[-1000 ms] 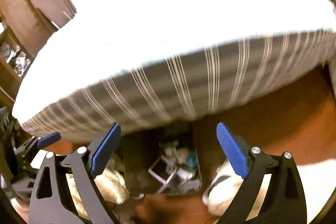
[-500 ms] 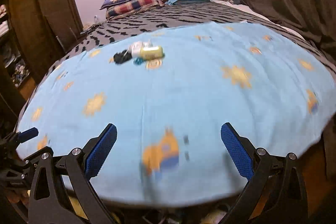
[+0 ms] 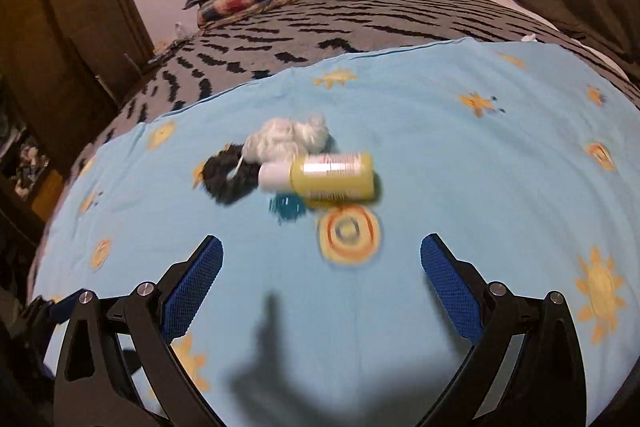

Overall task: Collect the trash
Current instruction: 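Grasp the yellow lotion bottle with the right tool while the left tool grasps the black hair tie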

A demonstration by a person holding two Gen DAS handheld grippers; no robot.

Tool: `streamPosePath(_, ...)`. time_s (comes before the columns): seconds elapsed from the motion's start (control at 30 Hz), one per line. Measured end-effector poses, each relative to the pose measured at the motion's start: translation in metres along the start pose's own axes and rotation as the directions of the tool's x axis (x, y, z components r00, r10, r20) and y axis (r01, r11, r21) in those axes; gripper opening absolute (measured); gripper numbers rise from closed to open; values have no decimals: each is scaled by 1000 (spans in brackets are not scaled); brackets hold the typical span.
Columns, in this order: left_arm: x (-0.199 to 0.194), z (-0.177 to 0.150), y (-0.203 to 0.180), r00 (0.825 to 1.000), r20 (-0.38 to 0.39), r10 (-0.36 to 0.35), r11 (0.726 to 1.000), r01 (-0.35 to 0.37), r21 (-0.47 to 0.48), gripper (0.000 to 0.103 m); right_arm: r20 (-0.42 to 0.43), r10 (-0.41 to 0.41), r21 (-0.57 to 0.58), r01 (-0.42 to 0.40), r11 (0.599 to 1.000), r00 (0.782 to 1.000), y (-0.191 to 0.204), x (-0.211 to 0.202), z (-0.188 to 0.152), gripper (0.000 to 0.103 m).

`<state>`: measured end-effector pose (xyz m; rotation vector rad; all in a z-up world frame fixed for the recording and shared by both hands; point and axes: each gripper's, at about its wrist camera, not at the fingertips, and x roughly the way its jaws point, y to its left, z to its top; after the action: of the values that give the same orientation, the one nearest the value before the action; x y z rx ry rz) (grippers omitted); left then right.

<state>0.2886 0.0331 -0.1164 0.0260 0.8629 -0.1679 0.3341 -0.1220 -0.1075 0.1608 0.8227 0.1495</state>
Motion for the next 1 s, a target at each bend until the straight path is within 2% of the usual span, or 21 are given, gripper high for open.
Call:
streamPosePath(0.33,32,20,9,999,-28,-27,1000,27,-1,95,-50,-62,1,62,998,997,17,54,24,99)
streamPosePath(0.43,40,26,12,999,-32,-30,1000,30,-2,95,-66,-73,-16,72,997,995,20,64,29,96)
streamPosePath(0.47,42,28,12,999,-32,-31,1000,31,-3,95,-68,-77,-22,75,997,995,20,66,29,90)
streamPosePath(0.5,46,32,13,999,-32,-34,999,34,-6,95,-69,-76,-22,75,997,995,18,66,31,84)
streamPosePath(0.8,76,68,6,998,-18,-66,998,66,-8,94,-32,-24,15,24,1000,999,-4,55,42,84)
streamPosePath(1.0,93,91,-1,996,-8,-88,996,88,4,84,-13,-6,30,7,1000,1000,-17,45,45,84)
